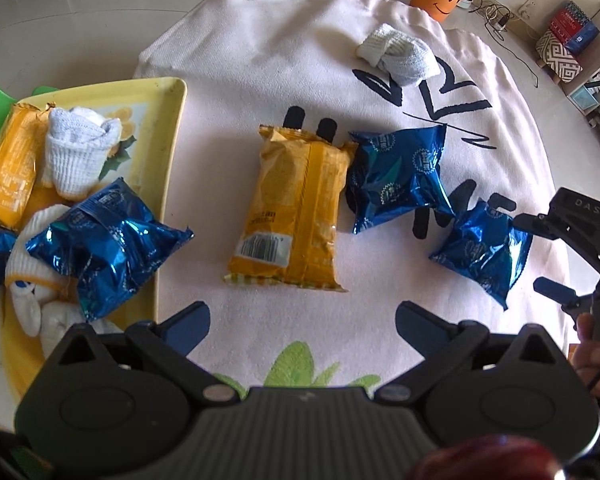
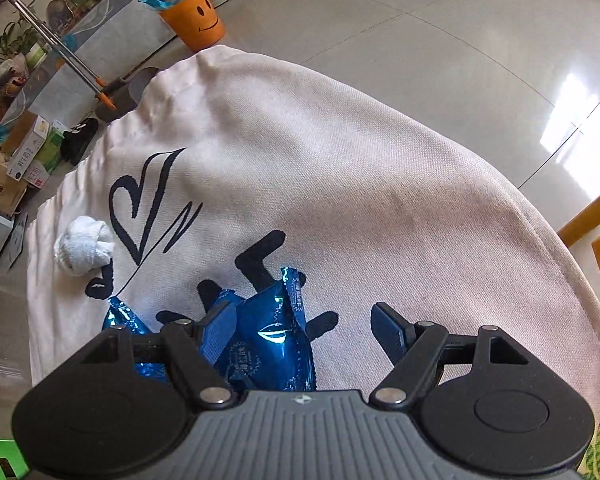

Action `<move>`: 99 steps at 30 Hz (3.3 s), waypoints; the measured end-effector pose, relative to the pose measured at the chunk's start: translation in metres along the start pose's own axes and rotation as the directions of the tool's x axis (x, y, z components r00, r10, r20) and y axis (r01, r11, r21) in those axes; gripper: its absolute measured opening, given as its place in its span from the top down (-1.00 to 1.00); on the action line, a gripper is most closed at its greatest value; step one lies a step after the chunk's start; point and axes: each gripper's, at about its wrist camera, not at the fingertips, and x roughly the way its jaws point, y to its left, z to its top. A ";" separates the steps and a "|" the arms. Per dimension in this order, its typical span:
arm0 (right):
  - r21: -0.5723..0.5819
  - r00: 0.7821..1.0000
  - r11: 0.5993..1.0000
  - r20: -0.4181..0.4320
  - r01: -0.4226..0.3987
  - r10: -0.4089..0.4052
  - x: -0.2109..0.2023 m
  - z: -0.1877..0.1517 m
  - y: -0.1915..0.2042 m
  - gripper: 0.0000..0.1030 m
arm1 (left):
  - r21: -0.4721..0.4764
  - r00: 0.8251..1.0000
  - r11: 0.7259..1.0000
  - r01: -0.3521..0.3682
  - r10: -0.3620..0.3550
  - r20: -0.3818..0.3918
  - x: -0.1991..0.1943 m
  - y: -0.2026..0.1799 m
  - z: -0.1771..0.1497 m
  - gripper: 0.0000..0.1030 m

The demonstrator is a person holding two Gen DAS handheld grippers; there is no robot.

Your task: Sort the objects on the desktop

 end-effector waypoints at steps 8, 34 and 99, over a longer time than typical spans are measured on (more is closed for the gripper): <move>0.003 1.000 1.000 0.002 0.000 0.000 0.009 0.009 0.003 -0.53 | -0.030 0.999 0.999 0.012 -0.013 -0.034 0.010 0.005 0.001 -0.99; -0.155 0.981 0.986 -0.189 -0.065 0.035 0.021 -0.022 0.033 -0.54 | -0.027 0.999 1.000 0.007 -0.008 -0.031 0.012 0.007 0.001 -0.99; -0.317 0.996 0.946 -0.078 -0.061 0.038 -0.003 -0.005 0.041 -0.57 | 0.047 0.996 0.995 0.091 -0.091 0.004 0.017 -0.019 -0.008 -0.99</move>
